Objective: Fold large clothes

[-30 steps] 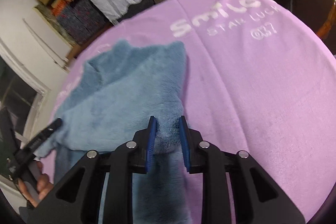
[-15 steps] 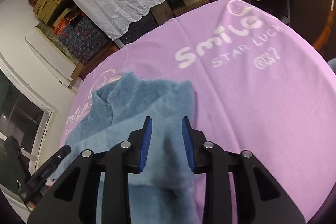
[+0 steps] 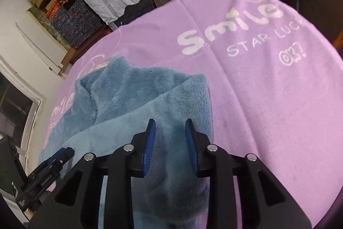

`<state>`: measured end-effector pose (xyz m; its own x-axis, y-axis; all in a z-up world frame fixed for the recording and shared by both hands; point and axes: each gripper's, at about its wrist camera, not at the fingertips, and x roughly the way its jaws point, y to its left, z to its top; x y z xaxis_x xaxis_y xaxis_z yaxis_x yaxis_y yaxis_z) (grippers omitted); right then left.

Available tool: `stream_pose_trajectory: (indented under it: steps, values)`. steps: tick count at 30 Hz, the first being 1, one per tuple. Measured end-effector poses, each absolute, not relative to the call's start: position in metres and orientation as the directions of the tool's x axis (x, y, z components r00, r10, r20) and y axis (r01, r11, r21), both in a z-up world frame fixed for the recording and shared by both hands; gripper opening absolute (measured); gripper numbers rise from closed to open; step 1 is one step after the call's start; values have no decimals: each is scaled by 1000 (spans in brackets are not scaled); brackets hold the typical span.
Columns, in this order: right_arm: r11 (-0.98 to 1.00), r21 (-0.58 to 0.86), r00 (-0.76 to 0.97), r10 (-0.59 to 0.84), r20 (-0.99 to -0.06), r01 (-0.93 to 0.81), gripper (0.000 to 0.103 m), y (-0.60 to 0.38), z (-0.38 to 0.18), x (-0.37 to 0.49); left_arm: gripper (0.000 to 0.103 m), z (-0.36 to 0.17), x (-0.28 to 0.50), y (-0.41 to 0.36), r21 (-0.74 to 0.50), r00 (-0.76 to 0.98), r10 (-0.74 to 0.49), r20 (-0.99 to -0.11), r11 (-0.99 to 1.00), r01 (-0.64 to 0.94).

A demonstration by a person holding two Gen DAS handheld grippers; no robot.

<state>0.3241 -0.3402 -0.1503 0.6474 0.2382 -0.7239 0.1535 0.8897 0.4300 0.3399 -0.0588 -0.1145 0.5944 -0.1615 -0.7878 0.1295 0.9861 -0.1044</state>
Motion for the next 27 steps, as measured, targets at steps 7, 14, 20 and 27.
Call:
stream_pose_trajectory:
  steps: [7,14,20,27]
  values:
    - [904,423,649,287,-705,60,36,-312,-135,285,48,-97,328,-43,-117,623,-161,-766,987,112]
    - [902,429,587,322,-743,48,43,-305,-163,281,51,-117,340,-29,-127,563,-131,-816,991,47]
    - [899,436,587,333,-738,38,44,-305,-165,281,63,-98,316,17,-148,608,-57,-792,984,-100]
    - [869,493,587,379,-715,40,49,-310,-165,282,75,-84,260,129,-255,618,60,-784,876,-409]
